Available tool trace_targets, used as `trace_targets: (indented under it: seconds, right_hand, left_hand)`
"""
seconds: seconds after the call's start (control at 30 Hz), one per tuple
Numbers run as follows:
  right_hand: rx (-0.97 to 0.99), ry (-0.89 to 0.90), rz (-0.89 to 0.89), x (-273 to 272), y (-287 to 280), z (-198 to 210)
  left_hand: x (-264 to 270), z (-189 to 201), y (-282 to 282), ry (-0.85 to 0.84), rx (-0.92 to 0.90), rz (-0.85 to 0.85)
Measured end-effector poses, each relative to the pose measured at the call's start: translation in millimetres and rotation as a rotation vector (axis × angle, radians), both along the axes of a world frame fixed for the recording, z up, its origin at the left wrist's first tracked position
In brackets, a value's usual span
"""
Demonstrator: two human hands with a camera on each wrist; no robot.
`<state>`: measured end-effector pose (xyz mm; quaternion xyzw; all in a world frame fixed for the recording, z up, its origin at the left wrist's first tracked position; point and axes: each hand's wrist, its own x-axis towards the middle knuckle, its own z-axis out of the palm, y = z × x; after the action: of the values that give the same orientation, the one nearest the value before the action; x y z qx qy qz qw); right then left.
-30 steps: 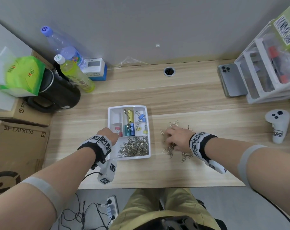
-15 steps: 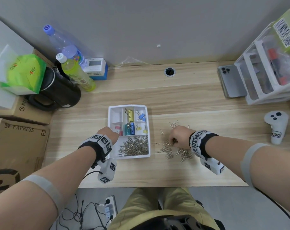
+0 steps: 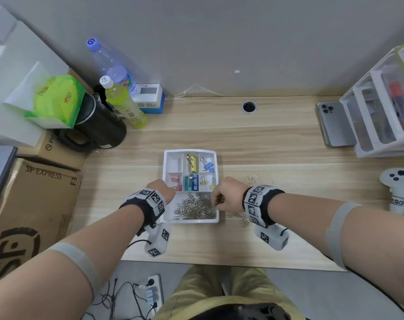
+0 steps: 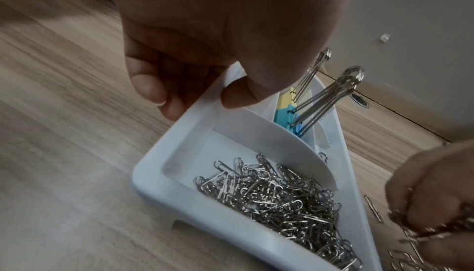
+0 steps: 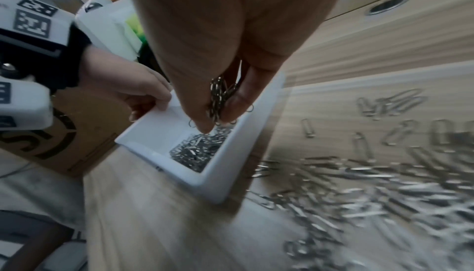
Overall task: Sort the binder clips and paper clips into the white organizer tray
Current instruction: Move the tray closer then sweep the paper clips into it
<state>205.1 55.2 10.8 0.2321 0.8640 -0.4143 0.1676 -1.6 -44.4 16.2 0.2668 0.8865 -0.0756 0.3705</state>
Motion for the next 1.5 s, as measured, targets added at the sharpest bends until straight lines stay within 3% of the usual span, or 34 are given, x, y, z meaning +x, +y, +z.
trace_targets:
  seconds: [0.2, 0.4, 0.6, 0.73, 0.87, 1.17, 1.5]
  right_hand:
    - [0.018, 0.023, 0.048, -35.9, -25.4, -6.7]
    - [0.063, -0.004, 0.123, -29.5, -25.7, -14.3]
    - [0.178, 0.015, -0.03, 4.5, 13.3, -4.7]
    - [0.294, -0.246, -0.084, 44.2, 49.8, -10.3]
    - [0.335, -0.438, 0.01, 81.7, 63.2, -21.3]
    - [0.213, -0.317, 0.121, 105.1, 43.6, -37.8]
    - [0.265, -0.318, -0.01, 129.8, 34.5, -38.1]
  left_hand:
    - [-6.4, -0.8, -6.7, -0.059, -0.006, -0.006]
    - [-7.7, -1.9, -6.9, -0.061, -0.011, -0.013]
    - [-6.7, -1.2, -2.5, -0.055, -0.021, 0.01]
    - [-5.4, -0.5, 2.8, -0.026, -0.041, 0.012]
    - [0.0, -4.2, 6.1, 0.01, -0.033, 0.033]
    - [0.6, -7.2, 9.5, 0.022, -0.051, 0.042]
    - [1.2, -8.3, 9.8, 0.018, -0.055, 0.046]
